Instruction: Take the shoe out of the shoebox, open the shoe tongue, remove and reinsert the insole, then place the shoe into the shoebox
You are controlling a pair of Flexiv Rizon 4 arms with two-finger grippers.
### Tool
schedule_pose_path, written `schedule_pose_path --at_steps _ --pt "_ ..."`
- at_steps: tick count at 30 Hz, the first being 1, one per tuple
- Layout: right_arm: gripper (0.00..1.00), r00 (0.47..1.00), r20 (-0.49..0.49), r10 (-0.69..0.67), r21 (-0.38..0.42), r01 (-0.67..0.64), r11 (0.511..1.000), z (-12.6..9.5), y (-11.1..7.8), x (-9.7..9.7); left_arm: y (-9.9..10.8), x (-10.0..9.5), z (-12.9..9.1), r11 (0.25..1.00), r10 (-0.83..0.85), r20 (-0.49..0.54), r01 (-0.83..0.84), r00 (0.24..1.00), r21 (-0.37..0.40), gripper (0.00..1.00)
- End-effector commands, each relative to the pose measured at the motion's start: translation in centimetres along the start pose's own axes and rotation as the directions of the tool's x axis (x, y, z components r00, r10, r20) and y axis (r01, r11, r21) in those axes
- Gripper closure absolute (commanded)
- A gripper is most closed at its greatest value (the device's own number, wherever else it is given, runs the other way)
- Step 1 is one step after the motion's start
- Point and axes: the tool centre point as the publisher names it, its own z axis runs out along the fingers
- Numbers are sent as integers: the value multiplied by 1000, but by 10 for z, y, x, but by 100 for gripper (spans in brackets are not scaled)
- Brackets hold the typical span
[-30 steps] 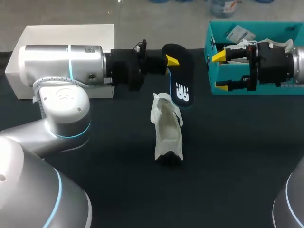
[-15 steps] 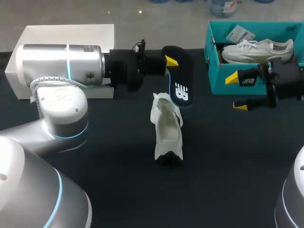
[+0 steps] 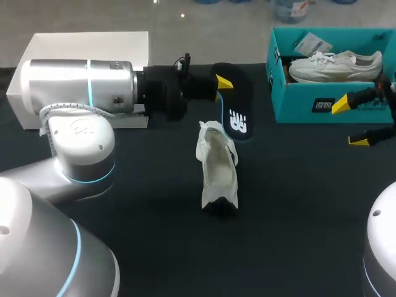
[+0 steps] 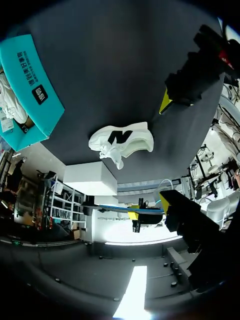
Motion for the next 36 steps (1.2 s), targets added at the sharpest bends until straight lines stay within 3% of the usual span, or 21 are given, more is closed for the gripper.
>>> schedule_pose_path --at_steps 1,27,36 --pt "0 1000 18 16 -38 -16 999 -14 -9 0 -3 0 2 1000 -3 6 3 1000 -6 100" --pt "0 1000 18 16 -38 -16 999 -14 -9 0 -5 -4 3 1000 -14 28 14 1000 -3 100" --pt "0 1000 18 16 -38 -16 999 -14 -9 0 -39 39 -27 974 -195 -137 208 971 91 100"
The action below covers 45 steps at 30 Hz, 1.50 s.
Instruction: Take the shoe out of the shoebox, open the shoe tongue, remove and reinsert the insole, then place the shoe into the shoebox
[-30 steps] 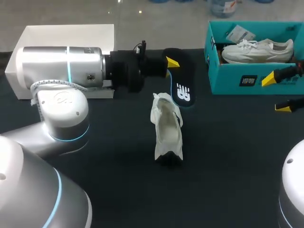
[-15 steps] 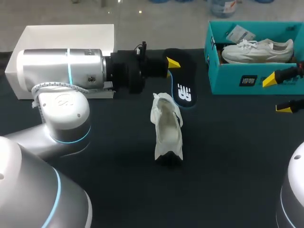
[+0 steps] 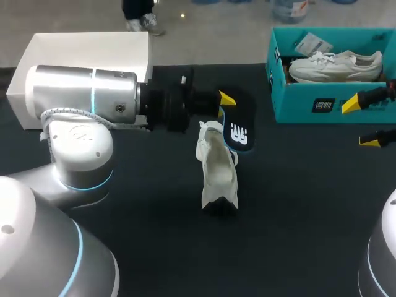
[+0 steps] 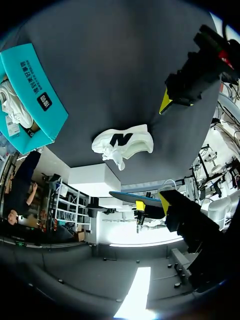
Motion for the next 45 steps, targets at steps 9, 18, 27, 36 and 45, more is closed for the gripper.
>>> schedule_pose_path --at_steps 9,18,27,36,45 --pt "0 1000 3 2 -4 -2 1000 -1 -2 0 -39 52 -47 985 -163 -168 170 972 32 100" --pt "0 1000 3 2 -4 -2 1000 -1 -2 0 -56 78 -48 974 -198 -222 217 955 65 100" --pt "0 1000 3 2 -4 -2 1000 -1 -2 0 -53 84 -45 975 -200 -209 215 957 49 100" --pt "0 1000 3 2 -4 -2 1000 -1 -2 0 -40 127 -23 946 -304 -226 321 925 40 100" --pt "0 1000 3 2 -4 -2 1000 -1 -2 0 -24 139 -16 936 -323 -207 344 923 70 100"
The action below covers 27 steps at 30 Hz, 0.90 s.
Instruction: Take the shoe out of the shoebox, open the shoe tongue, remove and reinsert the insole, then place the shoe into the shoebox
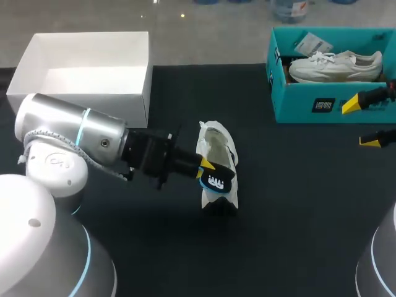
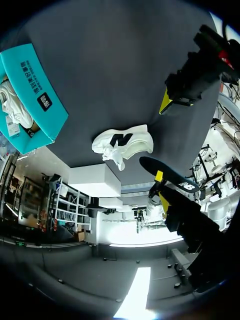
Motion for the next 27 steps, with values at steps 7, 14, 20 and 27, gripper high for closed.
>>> schedule_pose_path --at_steps 7,14,20,27 --pt "0 1000 2 2 -4 -2 1000 0 -2 0 29 1 11 1000 -10 15 10 1000 21 100" --pt "0 1000 2 2 -4 -2 1000 0 -2 0 46 8 12 999 -52 7 52 999 0 100" --pt "0 1000 2 2 -4 -2 1000 0 -2 0 54 8 11 998 -65 4 65 998 -18 100" --pt "0 1000 2 2 -4 -2 1000 0 -2 0 39 -1 1 997 -69 41 68 997 20 100"
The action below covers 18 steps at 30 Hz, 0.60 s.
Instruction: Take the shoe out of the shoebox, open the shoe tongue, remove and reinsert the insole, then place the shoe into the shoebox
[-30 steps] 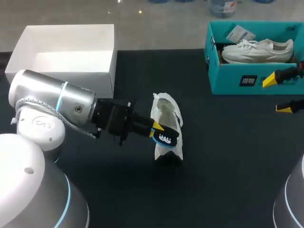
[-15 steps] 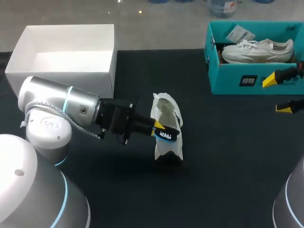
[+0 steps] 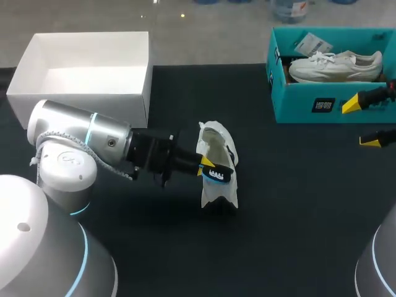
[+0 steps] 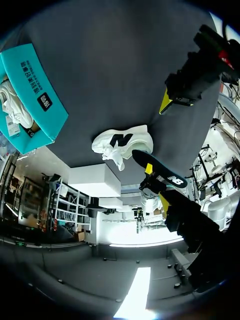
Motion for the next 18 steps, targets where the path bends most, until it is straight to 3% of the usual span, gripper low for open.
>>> schedule_pose_path --at_steps 1,7,18 --pt "0 1000 1 2 -4 -2 1000 0 -2 0 -15 -6 -11 1000 9 27 -10 1000 26 100" --pt "0 1000 1 2 -4 -2 1000 0 -2 0 -31 -13 -19 998 51 37 -52 998 27 100" --pt "0 1000 1 2 -4 -2 1000 0 -2 0 4 -2 -1 997 82 0 -82 997 -1 100"
